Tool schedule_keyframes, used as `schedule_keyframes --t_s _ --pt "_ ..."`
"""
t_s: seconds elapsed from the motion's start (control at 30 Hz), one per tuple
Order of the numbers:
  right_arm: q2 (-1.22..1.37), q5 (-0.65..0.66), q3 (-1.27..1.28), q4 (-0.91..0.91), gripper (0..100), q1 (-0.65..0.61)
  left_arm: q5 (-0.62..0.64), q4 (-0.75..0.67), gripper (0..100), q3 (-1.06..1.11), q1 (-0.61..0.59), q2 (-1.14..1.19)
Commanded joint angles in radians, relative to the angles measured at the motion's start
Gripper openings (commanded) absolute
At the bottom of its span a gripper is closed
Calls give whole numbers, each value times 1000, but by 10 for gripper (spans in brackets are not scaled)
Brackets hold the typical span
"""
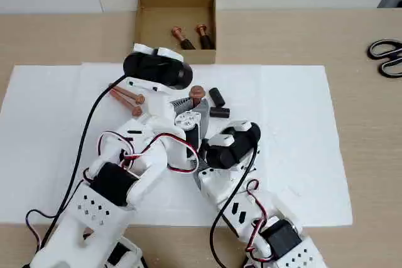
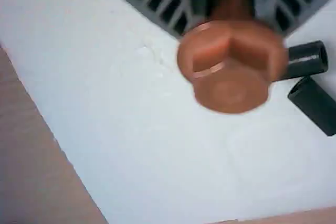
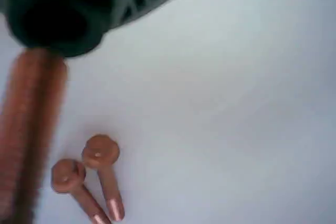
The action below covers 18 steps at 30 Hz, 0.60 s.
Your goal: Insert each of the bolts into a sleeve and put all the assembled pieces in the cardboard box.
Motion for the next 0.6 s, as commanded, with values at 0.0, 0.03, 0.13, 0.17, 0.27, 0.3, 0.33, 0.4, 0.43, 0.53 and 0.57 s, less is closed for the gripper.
schedule_keyframes --t_s 0.0,0.03,0.13,0.17,0.27,0.3,0.33,0.4,0.43,0.53,0.57 --pt "-16 -5 -9 -27 32 -2 6 31 6 -12 2 -23" --pt "-16 -5 -9 -27 32 -2 6 41 6 -12 3 -23" --pt "-16 -3 -9 -27 32 -1 6 58 6 -7 28 -23" --pt "-16 -3 -9 -27 32 -1 6 60 6 -7 34 -23" --pt "-16 -3 -9 -27 32 -1 6 60 6 -7 35 -23" --pt "-16 -3 -9 -27 32 -1 6 60 6 -5 35 -23" --pt "-16 -3 -9 -27 32 -1 6 60 6 -5 35 -23" --pt "-16 -3 -9 -27 32 -1 6 63 6 -2 35 -23" --pt "-16 -3 -11 -27 32 -1 6 61 6 7 37 -23" --pt "-16 -3 -12 -25 32 1 5 58 6 33 37 -23" --pt "-16 -3 -12 -24 32 5 5 58 6 38 35 -23"
